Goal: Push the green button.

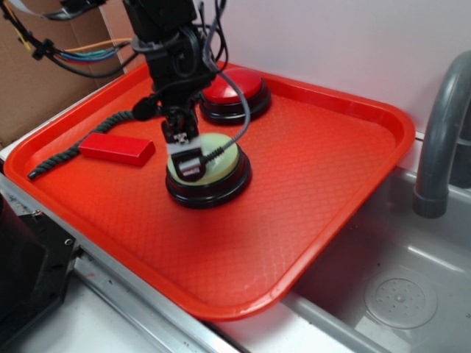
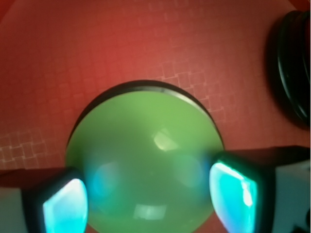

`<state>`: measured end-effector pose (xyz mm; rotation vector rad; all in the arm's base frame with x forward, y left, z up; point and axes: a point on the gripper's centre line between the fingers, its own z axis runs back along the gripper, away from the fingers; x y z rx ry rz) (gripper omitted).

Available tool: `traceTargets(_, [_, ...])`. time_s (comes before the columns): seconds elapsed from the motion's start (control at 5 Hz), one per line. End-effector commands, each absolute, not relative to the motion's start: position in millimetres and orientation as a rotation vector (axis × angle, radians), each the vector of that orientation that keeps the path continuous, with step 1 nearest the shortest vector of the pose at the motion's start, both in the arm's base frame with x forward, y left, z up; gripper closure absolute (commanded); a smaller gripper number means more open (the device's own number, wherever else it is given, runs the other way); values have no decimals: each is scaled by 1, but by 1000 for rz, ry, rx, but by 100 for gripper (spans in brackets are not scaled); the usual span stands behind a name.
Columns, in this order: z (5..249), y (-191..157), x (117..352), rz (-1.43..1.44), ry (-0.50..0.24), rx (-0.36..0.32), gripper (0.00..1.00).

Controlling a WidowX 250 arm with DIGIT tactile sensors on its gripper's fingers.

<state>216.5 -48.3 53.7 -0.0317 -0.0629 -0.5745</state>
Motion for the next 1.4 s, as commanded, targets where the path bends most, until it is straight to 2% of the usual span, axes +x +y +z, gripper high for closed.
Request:
traceTargets(0.0, [108,-68,218,-591,-134,-1,0])
traceTargets(0.2, [130,-61,212,-553,-152,30,0])
traceTargets(0.4, [140,-54,203,-500,-161,46,0])
traceTargets(0.8, [149,-53,198,-485,-119,29,0])
traceTargets(1.2, [168,-50,190,-429,-126,18,0])
